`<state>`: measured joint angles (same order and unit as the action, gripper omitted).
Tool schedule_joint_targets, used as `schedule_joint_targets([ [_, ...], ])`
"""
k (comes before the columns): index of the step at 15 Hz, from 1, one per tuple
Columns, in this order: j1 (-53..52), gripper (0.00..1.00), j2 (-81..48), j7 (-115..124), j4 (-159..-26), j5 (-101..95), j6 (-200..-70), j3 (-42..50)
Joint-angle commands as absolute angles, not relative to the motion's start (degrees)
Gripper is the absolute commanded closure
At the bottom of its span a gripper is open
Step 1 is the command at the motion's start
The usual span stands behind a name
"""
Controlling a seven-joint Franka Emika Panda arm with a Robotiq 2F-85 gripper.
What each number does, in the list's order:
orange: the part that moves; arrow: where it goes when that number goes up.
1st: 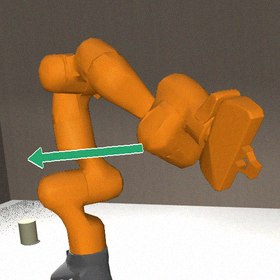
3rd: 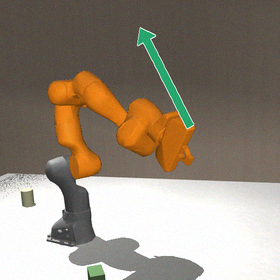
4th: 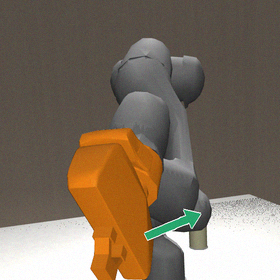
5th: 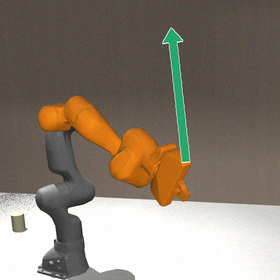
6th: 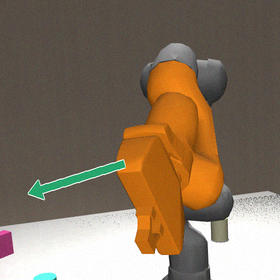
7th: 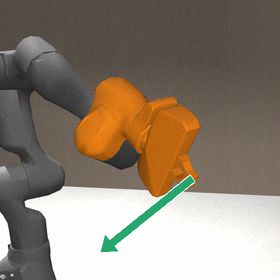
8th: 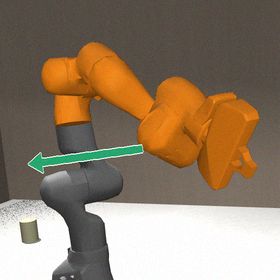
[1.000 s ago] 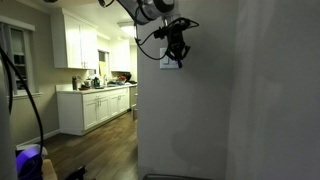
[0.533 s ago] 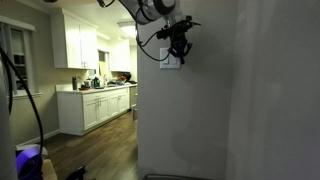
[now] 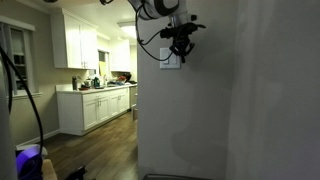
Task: Push the light switch to the right upwards
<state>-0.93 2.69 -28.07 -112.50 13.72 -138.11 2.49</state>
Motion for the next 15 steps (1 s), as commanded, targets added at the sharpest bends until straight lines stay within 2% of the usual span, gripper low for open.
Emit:
schedule_joint_targets([
  [1, -0.59, 1.0, 5.29, -32.87, -115.47, 17.16, -138.99, 2.85],
  [15, -4.5, 1.0, 8.9, -39.63, -115.98, 18.75, -137.69, 2.12],
])
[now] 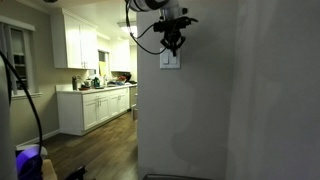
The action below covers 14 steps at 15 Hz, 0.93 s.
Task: Push the light switch to the right upwards
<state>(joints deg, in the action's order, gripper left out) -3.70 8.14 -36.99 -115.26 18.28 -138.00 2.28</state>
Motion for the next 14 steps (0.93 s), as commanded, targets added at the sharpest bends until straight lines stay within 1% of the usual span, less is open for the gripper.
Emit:
schedule_joint_targets([
  [1, -4.81, 1.0, 8.46, -39.43, -115.53, 18.38, -137.49, 1.96],
  [8, -4.98, 1.0, 7.94, -36.83, -115.08, 14.28, -139.88, 1.18],
  [14, -4.93, 1.0, 5.76, -36.31, -112.03, 11.21, -139.71, 1.07],
])
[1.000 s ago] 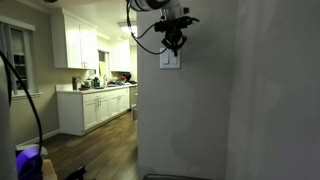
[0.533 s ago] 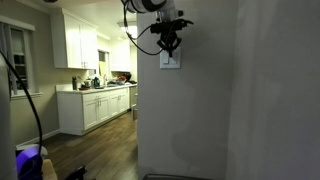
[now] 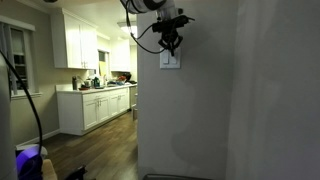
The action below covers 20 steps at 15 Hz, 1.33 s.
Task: Push the light switch to the right upwards
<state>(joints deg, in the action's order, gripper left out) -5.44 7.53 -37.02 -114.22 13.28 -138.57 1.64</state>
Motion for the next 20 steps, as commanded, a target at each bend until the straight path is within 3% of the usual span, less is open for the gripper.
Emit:
schedule_joint_targets([
  [1, -4.82, 1.0, 5.07, -35.76, -111.09, 10.26, -139.71, 0.95],
  [20, -2.96, 1.0, 6.1, -32.66, -112.61, 4.37, -137.12, 1.41],
])
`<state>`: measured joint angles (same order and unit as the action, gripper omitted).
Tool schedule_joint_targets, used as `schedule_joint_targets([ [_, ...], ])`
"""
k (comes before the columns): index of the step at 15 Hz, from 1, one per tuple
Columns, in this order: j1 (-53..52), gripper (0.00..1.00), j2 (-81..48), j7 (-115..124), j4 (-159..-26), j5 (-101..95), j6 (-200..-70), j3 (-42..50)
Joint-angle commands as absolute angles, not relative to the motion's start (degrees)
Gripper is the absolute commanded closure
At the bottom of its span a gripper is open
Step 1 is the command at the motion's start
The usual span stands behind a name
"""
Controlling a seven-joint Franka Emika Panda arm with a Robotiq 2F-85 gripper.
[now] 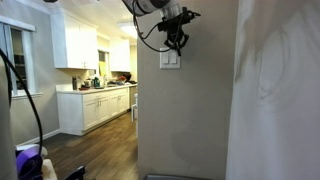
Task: Push the light switch to the right upwards
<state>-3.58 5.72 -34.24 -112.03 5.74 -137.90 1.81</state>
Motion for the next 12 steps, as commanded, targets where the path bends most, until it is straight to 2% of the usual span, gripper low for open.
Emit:
schedule_joint_targets([
  [1, -2.94, 1.0, 6.04, -32.72, -112.55, 4.4, -136.94, 1.4],
  [2, -2.91, 0.74, 6.02, -32.49, -112.49, 4.42, -136.69, 1.39],
  [3, -3.17, 0.97, 5.59, -34.08, -111.91, 5.67, -137.45, 1.46],
  [7, -3.14, 0.74, 5.57, -34.03, -111.91, 5.68, -137.19, 1.46],
  [12, -3.13, 0.74, 5.57, -34.02, -111.91, 5.68, -137.18, 1.46],
])
